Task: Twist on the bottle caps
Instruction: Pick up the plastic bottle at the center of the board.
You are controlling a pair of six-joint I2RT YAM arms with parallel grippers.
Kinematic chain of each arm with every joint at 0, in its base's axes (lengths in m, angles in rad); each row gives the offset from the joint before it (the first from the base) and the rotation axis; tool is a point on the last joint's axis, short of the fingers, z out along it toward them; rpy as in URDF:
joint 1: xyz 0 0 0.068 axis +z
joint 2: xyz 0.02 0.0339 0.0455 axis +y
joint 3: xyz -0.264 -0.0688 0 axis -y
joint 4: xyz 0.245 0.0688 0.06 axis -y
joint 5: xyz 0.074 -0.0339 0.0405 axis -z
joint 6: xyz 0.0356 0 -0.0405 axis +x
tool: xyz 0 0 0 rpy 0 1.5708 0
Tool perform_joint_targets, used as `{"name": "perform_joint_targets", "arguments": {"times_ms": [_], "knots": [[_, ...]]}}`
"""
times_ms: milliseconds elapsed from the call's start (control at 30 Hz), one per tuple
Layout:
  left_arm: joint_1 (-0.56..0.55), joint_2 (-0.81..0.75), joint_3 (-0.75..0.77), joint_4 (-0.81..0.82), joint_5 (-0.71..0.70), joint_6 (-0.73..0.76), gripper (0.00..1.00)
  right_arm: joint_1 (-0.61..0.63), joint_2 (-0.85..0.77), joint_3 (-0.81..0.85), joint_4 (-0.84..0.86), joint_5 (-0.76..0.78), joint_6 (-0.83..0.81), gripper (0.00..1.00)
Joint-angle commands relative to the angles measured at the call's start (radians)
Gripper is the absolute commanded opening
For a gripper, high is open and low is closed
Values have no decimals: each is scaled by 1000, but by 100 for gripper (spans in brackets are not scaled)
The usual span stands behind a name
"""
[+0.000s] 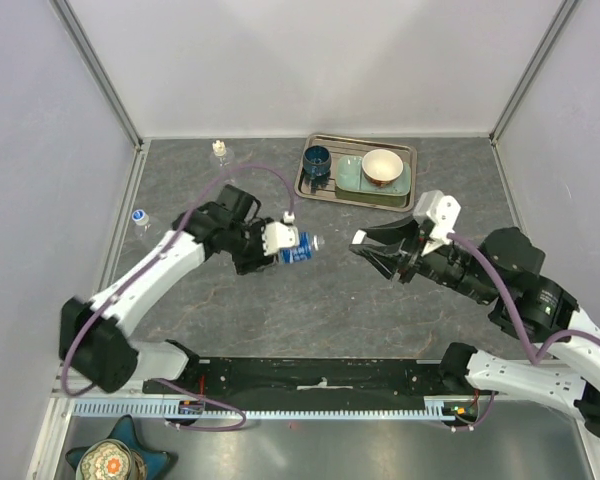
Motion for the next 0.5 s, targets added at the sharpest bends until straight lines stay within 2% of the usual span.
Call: {"name": "perform_joint_targets", "arguments": {"times_ms": [0,100,167,200,267,467], "knots": [[-8,-211,250,-143,11,-87,20,4,96,134,-200,-62,-40,34],[-11,-277,393,-257,17,-134,12,2,163,243,-250,-196,-54,34],[-11,-279,488,-348,39,-163,2,4,216,330,-300,-251,-66,34],[-11,-276,514,-440,52,-163,2,4,230,355,-313,-263,-91,33],[-11,-285,536,-486,82,-165,2,4,266,406,-339,-306,-106,34],[-11,-381,496,-445,91,-229,3,4,361,533,-399,-371,-158,35]]}}
